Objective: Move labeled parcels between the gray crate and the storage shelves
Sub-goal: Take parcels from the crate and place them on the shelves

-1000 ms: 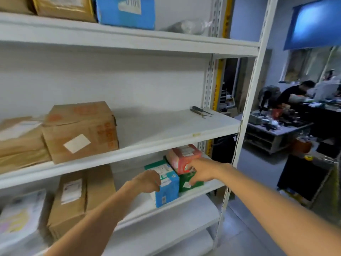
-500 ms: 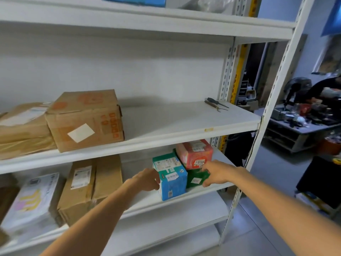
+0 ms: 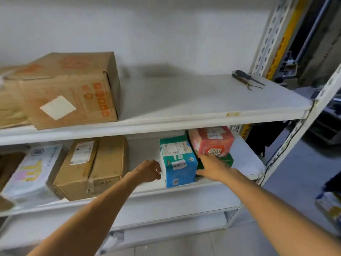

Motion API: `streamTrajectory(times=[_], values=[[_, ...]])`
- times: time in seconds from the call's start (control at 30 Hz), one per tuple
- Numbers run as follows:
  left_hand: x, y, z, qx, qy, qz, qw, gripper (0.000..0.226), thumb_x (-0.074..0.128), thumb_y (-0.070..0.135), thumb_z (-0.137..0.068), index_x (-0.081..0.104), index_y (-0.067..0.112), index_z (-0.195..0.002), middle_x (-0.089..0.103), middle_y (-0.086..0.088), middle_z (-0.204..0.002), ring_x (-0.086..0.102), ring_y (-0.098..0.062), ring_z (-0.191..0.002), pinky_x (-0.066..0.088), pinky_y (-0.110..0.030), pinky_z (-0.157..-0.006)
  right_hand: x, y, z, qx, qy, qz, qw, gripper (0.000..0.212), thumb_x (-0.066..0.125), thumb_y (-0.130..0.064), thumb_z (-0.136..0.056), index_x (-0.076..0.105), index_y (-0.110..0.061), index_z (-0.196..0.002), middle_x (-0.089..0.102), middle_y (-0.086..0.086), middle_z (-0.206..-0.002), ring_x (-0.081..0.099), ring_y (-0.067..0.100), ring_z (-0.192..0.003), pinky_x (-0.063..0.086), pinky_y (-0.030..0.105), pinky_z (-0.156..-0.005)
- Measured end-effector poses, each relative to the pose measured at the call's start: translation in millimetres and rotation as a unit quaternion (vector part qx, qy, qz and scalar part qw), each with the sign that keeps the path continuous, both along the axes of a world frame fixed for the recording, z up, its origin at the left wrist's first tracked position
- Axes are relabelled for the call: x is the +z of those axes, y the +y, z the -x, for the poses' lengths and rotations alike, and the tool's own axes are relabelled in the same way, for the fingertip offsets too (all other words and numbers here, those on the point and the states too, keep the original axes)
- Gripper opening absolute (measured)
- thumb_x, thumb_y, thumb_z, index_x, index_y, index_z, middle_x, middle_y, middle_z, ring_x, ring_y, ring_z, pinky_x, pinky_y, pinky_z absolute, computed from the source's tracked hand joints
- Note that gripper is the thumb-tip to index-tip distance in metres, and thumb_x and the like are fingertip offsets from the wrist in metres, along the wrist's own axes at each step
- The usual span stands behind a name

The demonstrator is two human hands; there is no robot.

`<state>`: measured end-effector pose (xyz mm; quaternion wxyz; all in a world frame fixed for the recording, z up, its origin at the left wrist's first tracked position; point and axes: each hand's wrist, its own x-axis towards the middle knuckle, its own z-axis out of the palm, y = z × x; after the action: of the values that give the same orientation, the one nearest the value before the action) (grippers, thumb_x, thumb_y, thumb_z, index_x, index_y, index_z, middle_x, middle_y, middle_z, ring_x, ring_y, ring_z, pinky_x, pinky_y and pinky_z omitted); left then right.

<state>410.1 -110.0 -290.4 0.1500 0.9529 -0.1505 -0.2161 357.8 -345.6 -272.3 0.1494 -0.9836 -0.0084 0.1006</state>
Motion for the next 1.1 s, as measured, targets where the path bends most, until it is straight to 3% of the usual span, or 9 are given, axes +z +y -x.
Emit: streamTrajectory(times=[0.1, 0.27, 0.47, 0.6, 0.7, 0.83, 0.97, 1.03, 1.1], values=[[-16.7, -9.6, -8.3, 0.050, -0.004, 0.009, 0.999, 0.027, 0.065, 0.021, -0.088, 0.063, 0.020, -0.115, 0.062, -0.003, -0.115, 0.055, -0.013, -0.088, 0.046, -0.023, -0.076, -22.7, -9.6, -20.6, 0.014, -0.018, 0.001, 1.000, 0.053, 0.068, -0.027, -0.086, 0.046, -0.016, -0.134, 0.056, 0.002, -0.129, 0.059, 0.022, -0.109, 0.051, 0.035, -0.091], [-38.2, -17.2, -16.1, 0.100, 0.023, 0.032, 0.994, 0.036, 0.066, 0.020, -0.088, 0.058, 0.017, -0.123, 0.064, -0.005, -0.115, 0.060, -0.015, -0.091, 0.052, -0.027, -0.081, -58.9, -12.3, -39.6, 0.018, 0.004, -0.013, 1.000, 0.055, 0.070, -0.028, -0.086, 0.045, -0.010, -0.131, 0.048, 0.009, -0.136, 0.051, 0.027, -0.121, 0.047, 0.042, -0.101], [-53.4, -29.0, -27.3, 0.156, 0.103, 0.167, 0.968, 0.077, 0.046, -0.013, -0.087, 0.021, 0.019, -0.153, 0.044, -0.010, -0.146, 0.048, -0.028, -0.131, 0.046, -0.038, -0.103, -80.3, -10.8, -52.2, -0.021, -0.019, -0.081, 0.996, 0.051, 0.066, -0.020, -0.090, 0.041, -0.004, -0.131, 0.044, 0.011, -0.137, 0.047, 0.024, -0.126, 0.042, 0.027, -0.101], [-65.4, -30.0, -31.6, 0.177, 0.128, 0.287, 0.933, 0.082, 0.035, -0.026, -0.078, 0.031, 0.017, -0.149, 0.054, -0.019, -0.135, 0.053, -0.040, -0.123, 0.047, -0.058, -0.092, -81.4, -2.7, -56.9, -0.095, -0.045, -0.160, 0.981, 0.044, 0.073, -0.011, -0.082, 0.052, -0.003, -0.120, 0.054, 0.012, -0.124, 0.055, 0.023, -0.113, 0.041, 0.019, -0.082], [-65.0, -24.6, -24.2, 0.207, 0.141, 0.336, 0.908, 0.083, 0.039, -0.023, -0.076, 0.032, 0.015, -0.150, 0.060, -0.017, -0.128, 0.059, -0.035, -0.115, 0.052, -0.043, -0.070, -85.5, -0.2, -57.3, -0.128, -0.061, -0.228, 0.963, 0.038, 0.078, -0.009, -0.074, 0.061, -0.007, -0.108, 0.065, 0.006, -0.111, 0.064, 0.018, -0.101, 0.049, 0.020, -0.074], [-64.5, -9.0, -9.8, 0.214, 0.122, 0.344, 0.906, 0.083, 0.051, -0.008, -0.073, 0.035, 0.020, -0.149, 0.065, -0.008, -0.118, 0.060, -0.028, -0.107, 0.050, -0.058, -0.090, -83.2, 16.2, -43.9, -0.140, -0.039, -0.269, 0.952, 0.039, 0.082, -0.016, -0.073, 0.056, -0.010, -0.101, 0.069, 0.000, -0.104, 0.066, 0.012, -0.090, 0.056, 0.024, -0.067], [-62.7, 18.8, 8.2, 0.234, 0.104, 0.325, 0.910, 0.083, 0.055, -0.002, -0.067, 0.041, 0.020, -0.146, 0.067, -0.004, -0.111, 0.060, -0.031, -0.108, 0.050, -0.059, -0.091, -81.1, 39.3, -24.9, -0.104, -0.003, -0.292, 0.951, 0.045, 0.080, -0.020, -0.077, 0.051, -0.011, -0.111, 0.068, -0.001, -0.098, 0.062, 0.009, -0.083, 0.039, 0.012, -0.053], [-58.6, 28.6, 16.2, 0.235, 0.113, 0.325, 0.909, 0.079, 0.059, 0.008, -0.065, 0.045, 0.018, -0.142, 0.067, -0.004, -0.109, 0.062, -0.029, -0.107, 0.051, -0.055, -0.093, -79.0, 45.2, -21.4, -0.084, 0.015, -0.292, 0.953, 0.049, 0.078, -0.018, -0.080, 0.052, -0.011, -0.121, 0.069, 0.001, -0.102, 0.061, 0.009, -0.085, 0.041, 0.013, -0.056], [-58.5, 31.2, 19.0, 0.253, 0.144, 0.345, 0.892, 0.059, 0.068, 0.007, -0.079, 0.047, 0.014, -0.133, 0.064, -0.008, -0.112, 0.062, -0.028, -0.106, 0.052, -0.052, -0.093, -76.7, 46.8, -23.9, -0.080, 0.035, -0.298, 0.950, 0.051, 0.077, -0.014, -0.081, 0.053, -0.012, -0.125, 0.068, 0.003, -0.112, 0.061, 0.011, -0.091, 0.049, 0.018, -0.065]])
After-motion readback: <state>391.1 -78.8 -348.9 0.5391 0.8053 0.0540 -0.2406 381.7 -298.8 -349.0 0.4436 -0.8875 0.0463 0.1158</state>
